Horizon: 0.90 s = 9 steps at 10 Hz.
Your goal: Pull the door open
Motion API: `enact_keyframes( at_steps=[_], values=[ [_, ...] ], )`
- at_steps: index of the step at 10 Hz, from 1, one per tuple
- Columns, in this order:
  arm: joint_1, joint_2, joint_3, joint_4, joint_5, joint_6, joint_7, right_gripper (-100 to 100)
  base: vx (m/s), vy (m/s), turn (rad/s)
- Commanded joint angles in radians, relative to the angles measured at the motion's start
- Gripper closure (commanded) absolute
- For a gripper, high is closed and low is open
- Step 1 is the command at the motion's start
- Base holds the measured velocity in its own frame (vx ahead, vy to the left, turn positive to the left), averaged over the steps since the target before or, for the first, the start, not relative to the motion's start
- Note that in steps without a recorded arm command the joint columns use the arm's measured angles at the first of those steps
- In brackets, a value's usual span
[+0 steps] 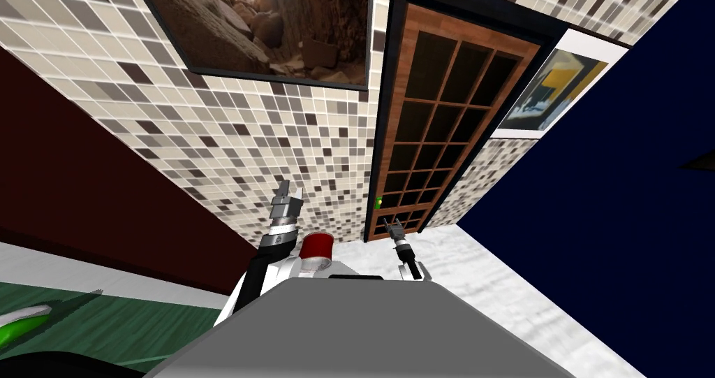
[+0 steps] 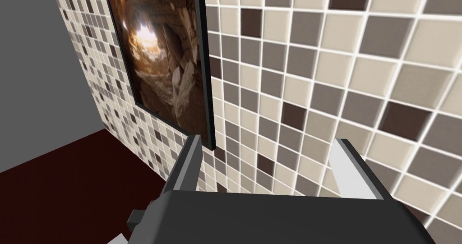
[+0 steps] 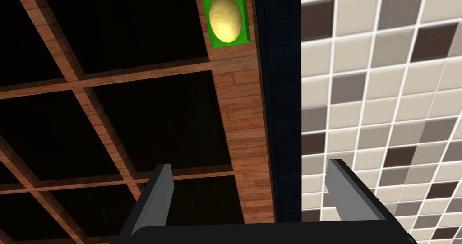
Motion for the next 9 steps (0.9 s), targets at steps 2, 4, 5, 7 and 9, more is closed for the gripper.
enact_keyframes(
  at_steps=[2,4,5,7,9],
  values=[
    [-0.025,0.005,-0.010,0.063,0.018,-0.013,0.045,-100,0.085,-0.023,0.010],
    [-0.038,0.009,-0.016,0.100,0.030,-0.020,0.072,-100,0.087,-0.023,0.007],
    [-0.052,0.013,-0.022,0.137,0.041,-0.027,0.099,-100,0.102,-0.044,0.011],
    [-0.068,0.019,-0.028,0.179,0.054,-0.035,0.129,-100,0.094,-0.034,0.008],
    [-0.087,0.027,-0.036,0.231,0.070,-0.045,0.167,-100,0.117,-0.035,0.005]
  ],
)
